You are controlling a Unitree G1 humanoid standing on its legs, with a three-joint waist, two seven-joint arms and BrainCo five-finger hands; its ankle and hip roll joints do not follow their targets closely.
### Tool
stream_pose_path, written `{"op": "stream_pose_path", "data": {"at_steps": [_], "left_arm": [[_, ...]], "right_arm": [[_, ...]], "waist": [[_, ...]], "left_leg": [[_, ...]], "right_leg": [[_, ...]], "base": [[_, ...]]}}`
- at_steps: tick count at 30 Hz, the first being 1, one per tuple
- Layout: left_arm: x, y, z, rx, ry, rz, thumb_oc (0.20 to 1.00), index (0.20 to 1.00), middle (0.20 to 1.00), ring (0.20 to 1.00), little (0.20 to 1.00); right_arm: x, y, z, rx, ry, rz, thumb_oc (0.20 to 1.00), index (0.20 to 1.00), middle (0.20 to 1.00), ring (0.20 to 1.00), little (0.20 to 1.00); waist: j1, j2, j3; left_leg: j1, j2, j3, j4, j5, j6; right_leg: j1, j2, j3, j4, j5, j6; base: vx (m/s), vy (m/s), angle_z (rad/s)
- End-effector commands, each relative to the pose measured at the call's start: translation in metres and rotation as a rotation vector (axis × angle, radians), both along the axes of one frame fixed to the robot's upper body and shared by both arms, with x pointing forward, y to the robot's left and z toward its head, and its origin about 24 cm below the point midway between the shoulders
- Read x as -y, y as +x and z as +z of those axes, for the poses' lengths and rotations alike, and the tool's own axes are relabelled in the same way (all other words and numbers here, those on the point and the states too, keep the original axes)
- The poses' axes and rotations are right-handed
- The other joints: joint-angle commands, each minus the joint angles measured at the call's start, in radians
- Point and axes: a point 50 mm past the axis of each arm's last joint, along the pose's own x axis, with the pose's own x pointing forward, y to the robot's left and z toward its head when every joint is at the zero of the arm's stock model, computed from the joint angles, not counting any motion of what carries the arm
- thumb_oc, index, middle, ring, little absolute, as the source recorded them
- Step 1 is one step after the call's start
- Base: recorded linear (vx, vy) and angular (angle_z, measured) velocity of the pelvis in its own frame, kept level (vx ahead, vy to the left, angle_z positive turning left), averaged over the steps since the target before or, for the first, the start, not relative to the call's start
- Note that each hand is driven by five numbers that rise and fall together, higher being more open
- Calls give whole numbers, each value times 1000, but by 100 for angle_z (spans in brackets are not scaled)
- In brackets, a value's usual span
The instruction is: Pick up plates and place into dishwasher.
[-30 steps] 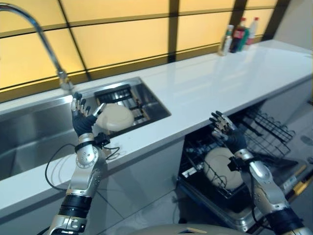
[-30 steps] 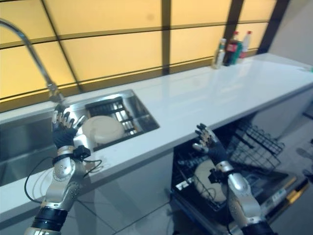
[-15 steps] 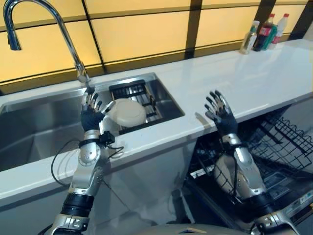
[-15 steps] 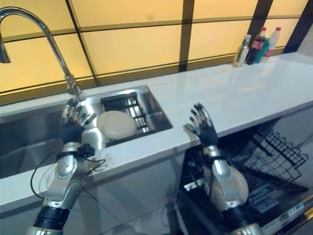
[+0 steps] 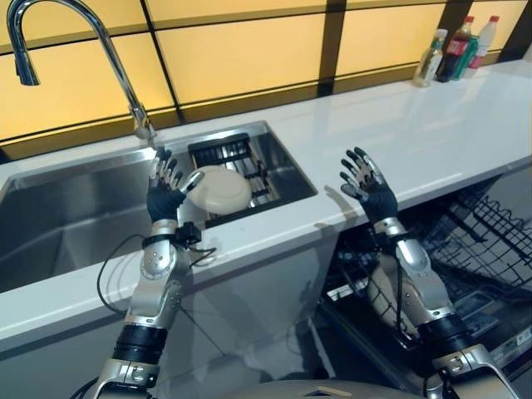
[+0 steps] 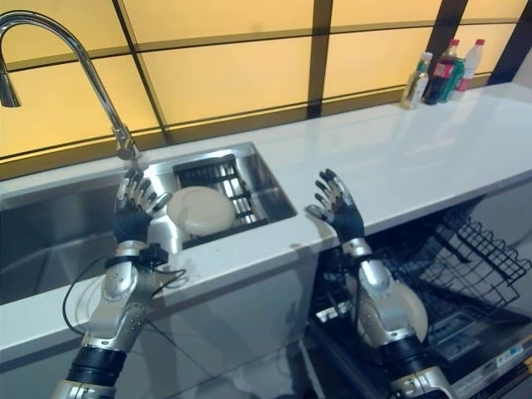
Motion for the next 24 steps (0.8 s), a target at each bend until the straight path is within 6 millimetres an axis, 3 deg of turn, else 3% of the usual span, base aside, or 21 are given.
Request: {"op": "stream_pose_path", "data": {"at_steps": [1,5,7,10,11,13,14,18,24], "left_arm": [[7,12,28,114,81,-55,1000,1000,1000,1000,1000],[12,13,26,94,87,-121,1000,1000,1000,1000,1000],[13,13,23,88,87,-135,1000,1000,1000,1000,1000],[17,13,21,82,88,-150,1000,1000,1000,1000,1000],[20,14,22,84,87,-148,1000,1000,1000,1000,1000],[22,14,22,83,91,-139,1000,1000,1000,1000,1000],[21,13,22,81,91,-136,1000,1000,1000,1000,1000],[22,10,25,88,94,-155,1000,1000,1000,1000,1000],[16,5,21,67,81,-155,1000,1000,1000,1000,1000]], "right_arm": [[-13,5,22,131,41,42,1000,1000,1000,1000,1000],[-2,-1,16,116,76,-5,1000,1000,1000,1000,1000],[-1,-2,14,105,75,-13,1000,1000,1000,1000,1000],[2,-3,12,82,79,-27,1000,1000,1000,1000,1000],[3,-3,13,80,89,-27,1000,1000,1000,1000,1000],[6,-3,14,82,101,-22,1000,1000,1000,1000,1000],[10,-3,15,83,107,-20,1000,1000,1000,1000,1000],[15,-3,16,87,124,-45,1000,1000,1000,1000,1000],[14,-8,11,72,120,-50,1000,1000,1000,1000,1000]], "waist": [[-10,-46,18],[-14,-31,49],[-22,-31,55],[-49,-54,60],[-61,-76,64],[-79,-88,79],[-90,-90,86],[-84,-98,71],[-86,-92,31]], "left_leg": [[-116,-67,-24,91,-24,101],[-131,-75,-71,116,-19,110],[-128,-79,-85,124,-25,109],[-107,-103,-103,146,-56,103],[-94,-124,-109,158,-79,101],[-62,-129,-119,177,-125,100],[-46,-125,-116,182,-142,105],[-60,-127,-116,202,-143,102],[-41,-124,-82,216,-165,96]], "right_leg": [[-46,-44,68,255,12,71],[-138,-20,108,510,128,52],[-172,-9,123,531,159,55],[-189,15,126,352,149,58],[-216,24,123,238,145,69],[-245,35,91,143,168,88],[-266,50,101,130,177,93],[-187,57,128,77,98,76],[-133,63,129,60,62,58]], "base": [[-79,122,26],[-27,79,35],[72,34,68],[197,-43,57],[206,-56,60],[242,-61,50],[222,-72,37],[149,-95,-2],[196,-66,-2]]}}
